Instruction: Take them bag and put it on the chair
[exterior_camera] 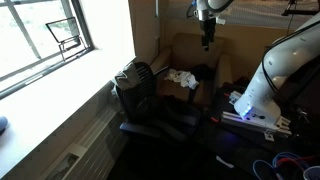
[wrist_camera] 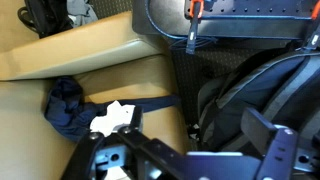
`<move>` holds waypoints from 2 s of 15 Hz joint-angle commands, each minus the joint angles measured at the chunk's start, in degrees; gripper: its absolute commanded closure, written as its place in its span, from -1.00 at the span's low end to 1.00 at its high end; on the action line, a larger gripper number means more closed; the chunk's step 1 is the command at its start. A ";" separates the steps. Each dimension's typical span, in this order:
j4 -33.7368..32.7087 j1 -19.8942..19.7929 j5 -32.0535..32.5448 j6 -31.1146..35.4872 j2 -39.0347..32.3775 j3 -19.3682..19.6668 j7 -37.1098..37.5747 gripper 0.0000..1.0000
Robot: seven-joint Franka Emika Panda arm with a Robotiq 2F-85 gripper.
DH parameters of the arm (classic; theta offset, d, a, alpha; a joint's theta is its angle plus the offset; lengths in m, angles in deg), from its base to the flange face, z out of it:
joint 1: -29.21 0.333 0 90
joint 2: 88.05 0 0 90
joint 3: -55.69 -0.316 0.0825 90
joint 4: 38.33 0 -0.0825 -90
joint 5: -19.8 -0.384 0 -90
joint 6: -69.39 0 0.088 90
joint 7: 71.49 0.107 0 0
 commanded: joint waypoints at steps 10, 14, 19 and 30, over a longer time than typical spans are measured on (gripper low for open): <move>-22.24 11.99 12.66 -0.60 -32.53 -11.27 6.01 -1.00; -24.78 14.54 10.81 1.71 -34.91 -10.93 4.78 -1.00; -27.74 12.93 1.72 8.79 -39.95 -9.54 6.58 -1.00; -33.76 17.64 -12.77 17.78 -58.60 -11.42 1.30 -1.00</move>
